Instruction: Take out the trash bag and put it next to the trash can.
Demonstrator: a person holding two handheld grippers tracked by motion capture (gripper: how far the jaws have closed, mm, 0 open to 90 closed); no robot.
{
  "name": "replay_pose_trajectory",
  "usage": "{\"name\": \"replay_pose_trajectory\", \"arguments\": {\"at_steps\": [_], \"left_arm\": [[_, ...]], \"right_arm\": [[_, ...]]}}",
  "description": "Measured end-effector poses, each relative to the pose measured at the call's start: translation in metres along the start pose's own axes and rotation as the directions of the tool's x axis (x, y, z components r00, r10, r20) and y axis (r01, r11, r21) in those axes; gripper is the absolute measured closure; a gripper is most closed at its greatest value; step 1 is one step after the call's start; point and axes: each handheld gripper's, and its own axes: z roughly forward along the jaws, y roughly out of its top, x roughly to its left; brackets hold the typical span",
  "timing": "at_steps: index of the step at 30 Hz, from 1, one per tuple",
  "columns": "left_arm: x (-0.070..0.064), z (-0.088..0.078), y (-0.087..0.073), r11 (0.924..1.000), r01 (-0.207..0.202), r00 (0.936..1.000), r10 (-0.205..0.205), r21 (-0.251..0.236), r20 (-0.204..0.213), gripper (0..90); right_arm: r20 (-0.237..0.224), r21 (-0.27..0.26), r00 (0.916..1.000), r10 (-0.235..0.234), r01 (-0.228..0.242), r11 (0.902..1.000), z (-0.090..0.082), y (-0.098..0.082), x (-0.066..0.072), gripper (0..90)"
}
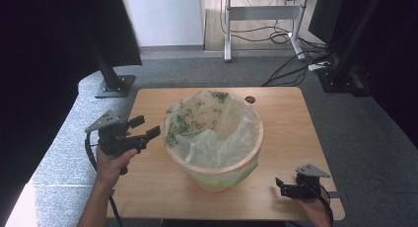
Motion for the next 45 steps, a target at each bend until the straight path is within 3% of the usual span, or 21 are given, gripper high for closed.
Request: {"name": "replay_pose_trajectory", "arguments": {"at_steps": [5,9,16,24,36,42,45], "left_arm": [[0.000,0.009,0.008,0.9999,0.009,0.9995,-0.010,0.012,0.030,20.9],[-0.001,0.026,0.015,0.9991,0.009,0.9984,-0.011,0.041,0.056,21.5],[-0.006,0.044,0.013,0.9954,-0.024,0.9978,0.018,0.093,0.064,26.6],[-0.012,0.050,0.013,0.9942,-0.040,0.9988,0.037,0.100,0.033,48.7],[-0.014,0.057,0.011,0.9907,-0.027,0.9996,0.026,0.133,0.014,71.6],[-0.011,0.057,0.011,0.9909,-0.009,0.9996,0.005,0.134,0.029,87.5],[-0.010,0.055,0.013,0.9934,-0.002,0.9985,-0.005,0.115,0.055,90.0]], "right_arm": [[-0.002,0.006,1.0000,-0.007,0.007,1.0000,0.001,0.000,0.001,3.3],[-0.001,0.005,1.0000,-0.009,0.009,1.0000,0.001,0.000,0.003,3.4],[0.001,0.005,0.9999,-0.011,0.011,0.9999,0.000,-0.001,0.001,3.5],[0.001,0.006,0.9999,-0.015,0.015,0.9999,0.000,0.000,0.001,3.6],[0.004,-0.001,0.9999,-0.016,0.016,0.9999,-0.001,0.000,0.001,4.5],[0.004,-0.004,0.9999,-0.014,0.014,0.9999,-0.002,0.000,0.000,4.9],[0.005,-0.005,0.9999,-0.013,0.013,0.9999,-0.002,0.000,0.000,5.3]]}}
